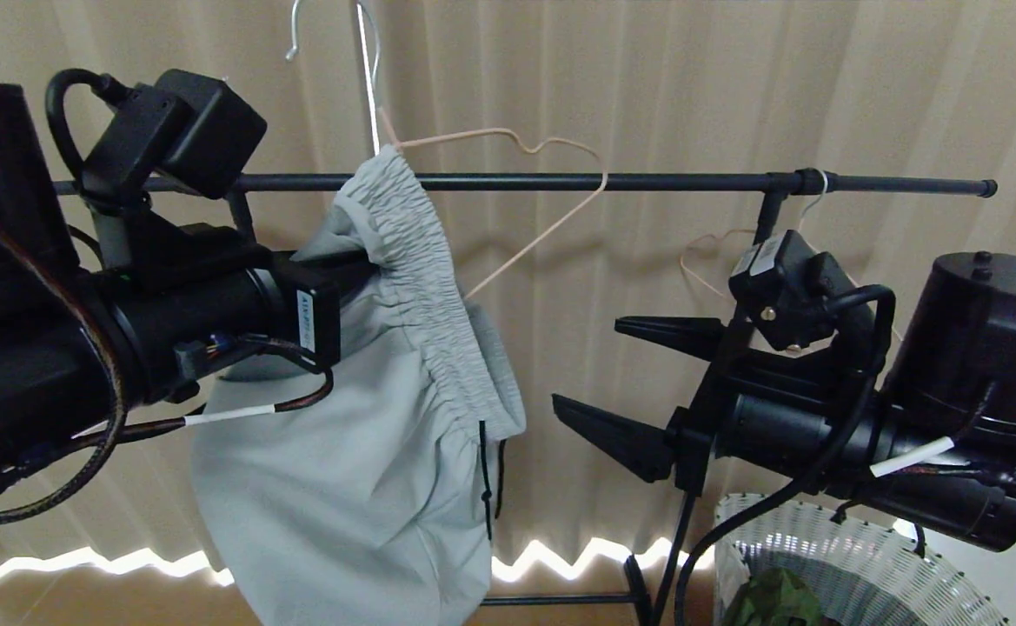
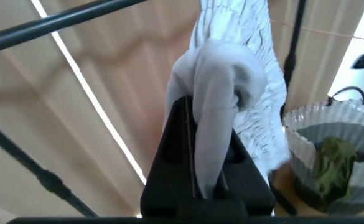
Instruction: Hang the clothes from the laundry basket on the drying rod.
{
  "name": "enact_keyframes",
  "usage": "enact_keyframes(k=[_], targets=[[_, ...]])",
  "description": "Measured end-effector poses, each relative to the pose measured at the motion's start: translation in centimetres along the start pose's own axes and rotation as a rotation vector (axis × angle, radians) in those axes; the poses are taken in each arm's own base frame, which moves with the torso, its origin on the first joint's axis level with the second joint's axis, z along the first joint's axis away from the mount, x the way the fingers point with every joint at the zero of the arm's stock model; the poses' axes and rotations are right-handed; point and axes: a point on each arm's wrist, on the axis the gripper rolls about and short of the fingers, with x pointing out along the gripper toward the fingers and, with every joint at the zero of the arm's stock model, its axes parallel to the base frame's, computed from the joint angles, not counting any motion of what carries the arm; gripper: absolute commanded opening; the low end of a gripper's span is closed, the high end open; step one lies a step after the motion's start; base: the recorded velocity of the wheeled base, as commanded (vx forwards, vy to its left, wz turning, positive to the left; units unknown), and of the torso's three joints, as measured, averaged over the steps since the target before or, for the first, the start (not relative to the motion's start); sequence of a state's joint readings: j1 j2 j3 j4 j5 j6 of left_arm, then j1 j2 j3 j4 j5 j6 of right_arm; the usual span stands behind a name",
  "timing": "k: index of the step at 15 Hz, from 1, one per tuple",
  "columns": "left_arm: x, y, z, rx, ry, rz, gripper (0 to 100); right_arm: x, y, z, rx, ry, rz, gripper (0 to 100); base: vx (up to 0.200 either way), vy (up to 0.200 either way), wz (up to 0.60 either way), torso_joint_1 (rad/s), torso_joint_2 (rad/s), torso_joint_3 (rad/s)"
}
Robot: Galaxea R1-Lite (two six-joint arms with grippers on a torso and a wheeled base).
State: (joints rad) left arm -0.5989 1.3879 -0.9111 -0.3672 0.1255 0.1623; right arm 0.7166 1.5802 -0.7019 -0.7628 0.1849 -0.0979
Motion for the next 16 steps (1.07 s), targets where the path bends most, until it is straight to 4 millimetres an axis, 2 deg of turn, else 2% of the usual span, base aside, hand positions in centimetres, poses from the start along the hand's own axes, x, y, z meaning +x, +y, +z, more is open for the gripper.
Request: enact_keyframes(k=[7, 16], targets=[[-1.0, -0.9, 0.4, 0.068, -0.092, -0.192, 0, 1.9, -0.2, -1.3, 0.005, 0.023, 0.002, 100, 0.0, 0.0, 0.0, 0.0, 0.0, 0.0], [-2.6, -0.8, 0.8, 0.126, -0.151, -0.264, 0, 2.0, -1.2, -2.3, 0.018, 0.058, -0.031, 100, 0.0, 0.0, 0.0, 0.0, 0.0, 0.0]])
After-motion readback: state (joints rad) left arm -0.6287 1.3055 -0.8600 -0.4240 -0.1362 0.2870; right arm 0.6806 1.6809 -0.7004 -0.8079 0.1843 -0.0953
